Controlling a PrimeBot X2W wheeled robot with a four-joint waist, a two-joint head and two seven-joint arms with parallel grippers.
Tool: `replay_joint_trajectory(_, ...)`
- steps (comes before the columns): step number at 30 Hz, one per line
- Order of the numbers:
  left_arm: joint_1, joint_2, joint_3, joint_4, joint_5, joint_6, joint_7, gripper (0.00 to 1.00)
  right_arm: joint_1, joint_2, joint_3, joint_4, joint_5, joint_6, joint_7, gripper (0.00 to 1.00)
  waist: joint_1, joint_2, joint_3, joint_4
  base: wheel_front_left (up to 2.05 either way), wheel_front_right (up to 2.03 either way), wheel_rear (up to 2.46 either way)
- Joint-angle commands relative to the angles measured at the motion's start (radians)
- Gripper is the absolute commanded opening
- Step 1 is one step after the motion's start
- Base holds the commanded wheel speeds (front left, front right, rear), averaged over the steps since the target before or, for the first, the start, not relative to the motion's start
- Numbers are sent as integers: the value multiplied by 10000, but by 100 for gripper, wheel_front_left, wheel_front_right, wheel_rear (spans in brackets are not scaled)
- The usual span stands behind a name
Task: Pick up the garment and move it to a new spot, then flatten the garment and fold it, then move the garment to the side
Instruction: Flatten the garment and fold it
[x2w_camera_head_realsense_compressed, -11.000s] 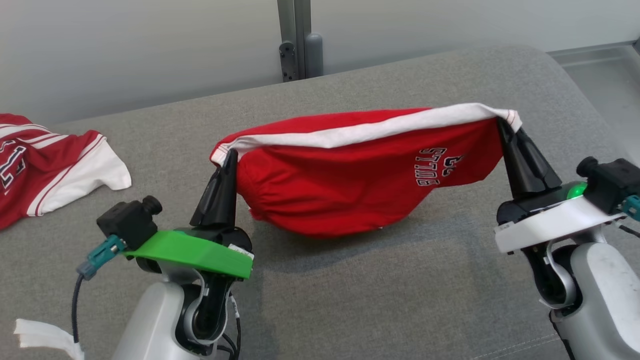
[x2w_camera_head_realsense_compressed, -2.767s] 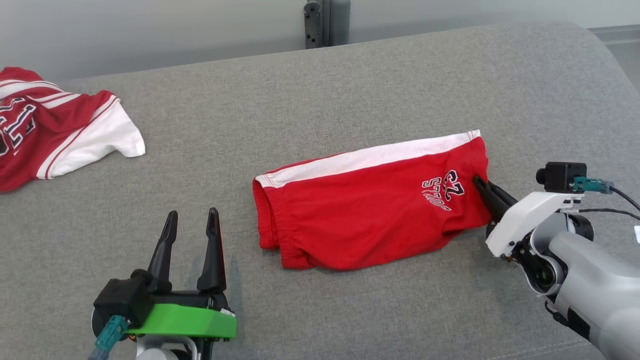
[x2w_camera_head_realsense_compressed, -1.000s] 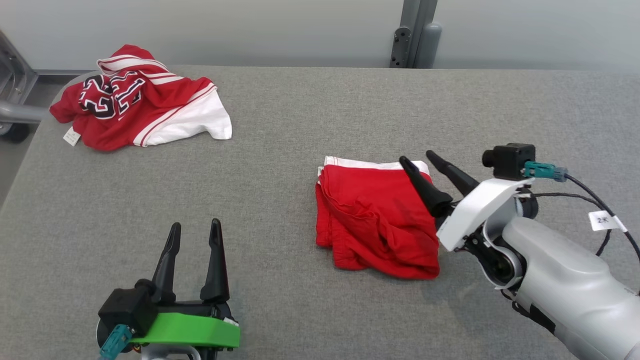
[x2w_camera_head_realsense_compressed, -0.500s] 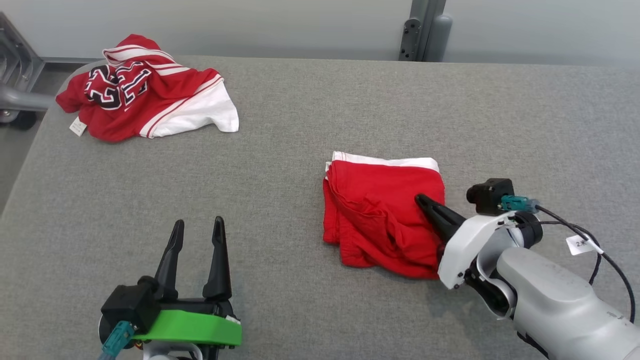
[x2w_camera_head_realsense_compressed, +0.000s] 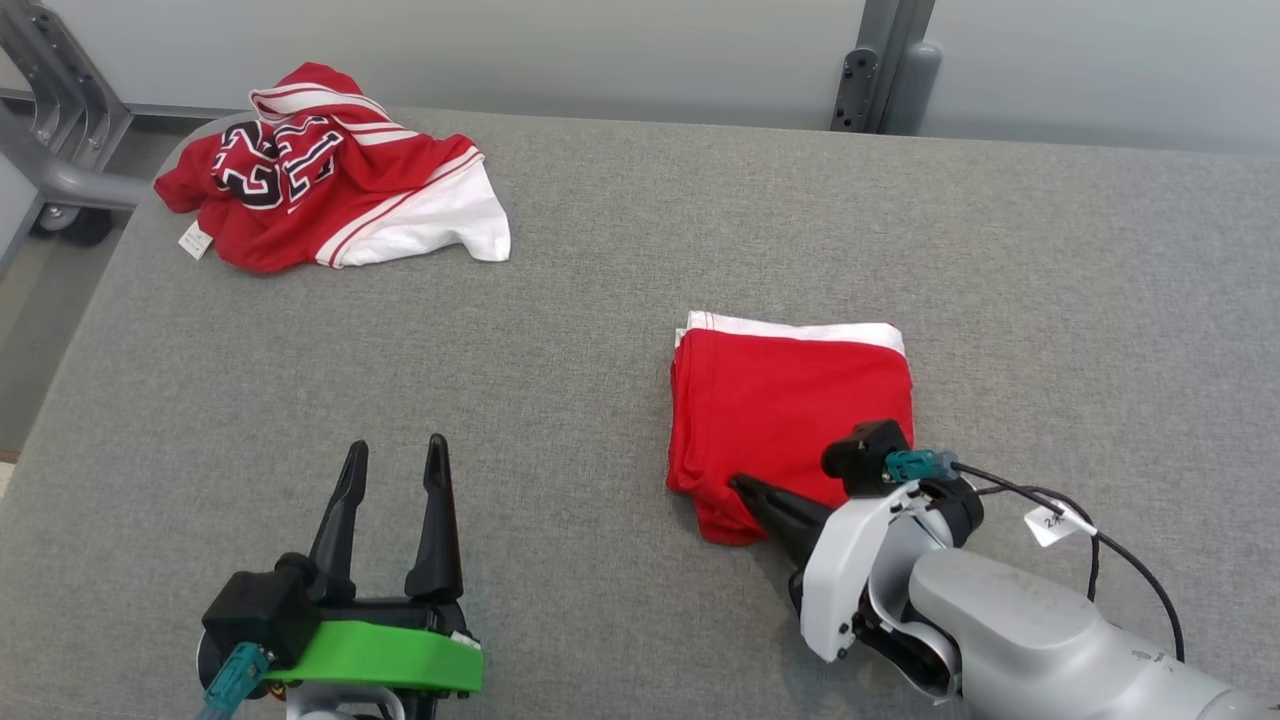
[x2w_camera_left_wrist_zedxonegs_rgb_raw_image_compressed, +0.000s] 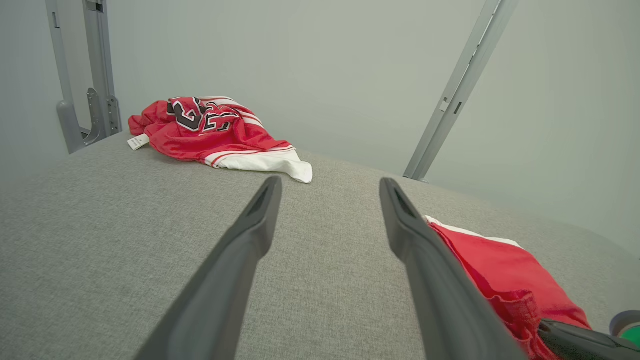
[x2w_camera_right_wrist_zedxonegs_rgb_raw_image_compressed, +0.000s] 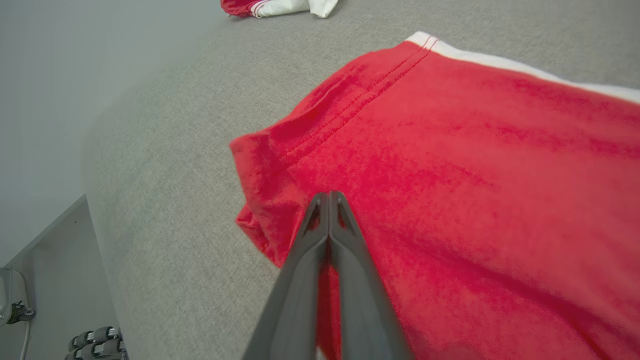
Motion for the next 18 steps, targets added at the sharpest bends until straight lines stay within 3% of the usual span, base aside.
replay_joint_trajectory(1, 14, 40, 41, -26, 20, 27, -6, 100, 110, -44, 190, -5, 128, 0, -36, 0, 0, -1, -14, -9, 0, 0, 0)
replay_joint_trajectory(18, 144, 40, 28, 29, 88, -37, -6, 100, 323, 597, 995, -208, -640, 0, -16, 0, 0, -1, -109, -328, 0, 0, 0)
